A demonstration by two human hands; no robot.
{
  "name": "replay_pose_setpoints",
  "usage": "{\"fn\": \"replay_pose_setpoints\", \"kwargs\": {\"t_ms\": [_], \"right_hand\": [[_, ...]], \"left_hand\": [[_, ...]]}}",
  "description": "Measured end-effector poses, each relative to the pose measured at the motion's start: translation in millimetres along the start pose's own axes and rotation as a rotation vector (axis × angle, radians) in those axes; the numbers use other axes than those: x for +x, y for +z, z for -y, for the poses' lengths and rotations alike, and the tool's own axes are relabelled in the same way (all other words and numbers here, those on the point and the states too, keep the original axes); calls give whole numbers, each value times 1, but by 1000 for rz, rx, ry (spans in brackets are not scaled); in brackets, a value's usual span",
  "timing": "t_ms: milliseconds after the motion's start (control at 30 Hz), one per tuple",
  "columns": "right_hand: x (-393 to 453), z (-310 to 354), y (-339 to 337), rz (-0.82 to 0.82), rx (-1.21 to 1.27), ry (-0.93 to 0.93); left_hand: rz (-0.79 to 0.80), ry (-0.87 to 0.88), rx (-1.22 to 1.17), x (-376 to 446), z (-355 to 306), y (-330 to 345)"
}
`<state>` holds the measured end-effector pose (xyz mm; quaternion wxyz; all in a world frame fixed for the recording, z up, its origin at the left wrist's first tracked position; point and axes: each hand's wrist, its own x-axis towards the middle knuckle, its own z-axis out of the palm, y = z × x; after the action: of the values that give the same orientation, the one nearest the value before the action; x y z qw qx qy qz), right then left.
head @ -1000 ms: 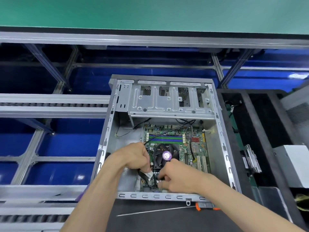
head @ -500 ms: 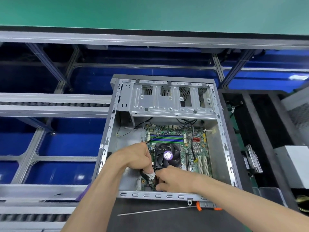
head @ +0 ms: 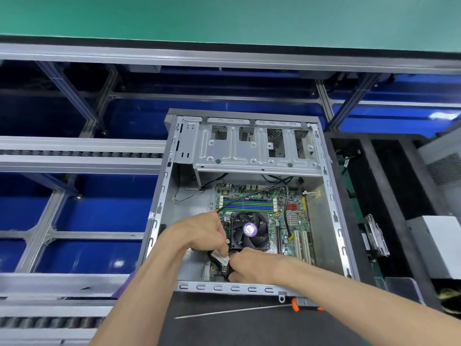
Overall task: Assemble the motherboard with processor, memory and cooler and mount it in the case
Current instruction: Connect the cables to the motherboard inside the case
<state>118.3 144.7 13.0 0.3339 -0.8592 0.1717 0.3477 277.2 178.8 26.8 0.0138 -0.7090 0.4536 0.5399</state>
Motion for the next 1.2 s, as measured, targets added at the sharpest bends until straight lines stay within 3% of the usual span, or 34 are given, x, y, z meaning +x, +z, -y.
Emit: {"fn": "replay_pose_setpoints", "kwargs": {"t_ms": [833, 1200], "right_hand": [[3, -1, 3, -38, -19, 42], [-3, -7, 3, -88, 101, 1]], "left_hand": [[-29, -19, 37, 3, 4, 2], [-39, -24, 105, 6, 5, 5]]}}
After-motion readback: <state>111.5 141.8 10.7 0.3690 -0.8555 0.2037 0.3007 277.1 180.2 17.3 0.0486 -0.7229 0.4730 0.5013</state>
